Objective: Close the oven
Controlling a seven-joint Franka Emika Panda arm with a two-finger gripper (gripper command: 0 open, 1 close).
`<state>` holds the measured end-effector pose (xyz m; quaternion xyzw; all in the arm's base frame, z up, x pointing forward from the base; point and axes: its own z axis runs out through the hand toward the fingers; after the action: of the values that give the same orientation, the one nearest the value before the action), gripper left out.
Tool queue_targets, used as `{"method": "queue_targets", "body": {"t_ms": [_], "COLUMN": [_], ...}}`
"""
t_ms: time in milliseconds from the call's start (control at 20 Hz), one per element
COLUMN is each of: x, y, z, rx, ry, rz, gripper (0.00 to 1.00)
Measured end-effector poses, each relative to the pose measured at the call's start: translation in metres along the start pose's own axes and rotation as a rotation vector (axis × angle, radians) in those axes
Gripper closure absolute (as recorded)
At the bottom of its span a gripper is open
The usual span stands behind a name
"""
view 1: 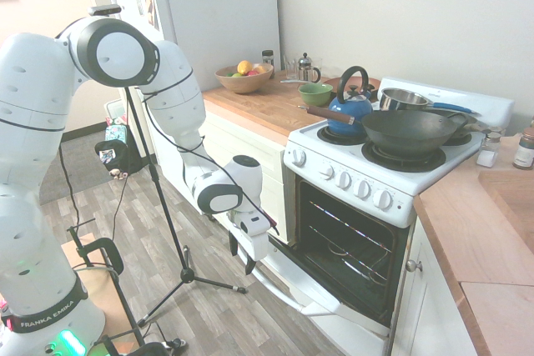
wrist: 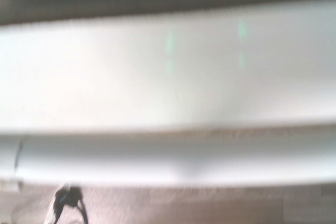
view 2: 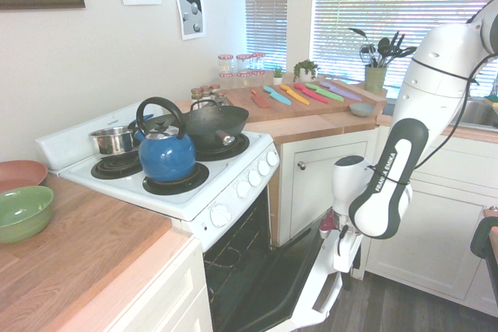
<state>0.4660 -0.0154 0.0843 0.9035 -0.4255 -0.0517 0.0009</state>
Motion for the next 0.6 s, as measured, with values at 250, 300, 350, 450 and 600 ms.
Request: {"method": "queue_targets", "body": {"t_ms": [250,300,350,450,600], "x": [0.009,0.011,0.014,0.02,0.021], "y": [-0.015,-0.018,-0.021,-0.026,-0.032], "z": [0.002,0.005,0.008,0.014,0.017], "rx": [0.016,0.015,0.015,0.021,0.038], "ry": [0.048,0.052,0.056,0.067,0.09], "rz": [-0.017,-0.019,-0.02,-0.021,-0.026], "gripper": [0.0,0.0,0.0,0.0,0.0]}}
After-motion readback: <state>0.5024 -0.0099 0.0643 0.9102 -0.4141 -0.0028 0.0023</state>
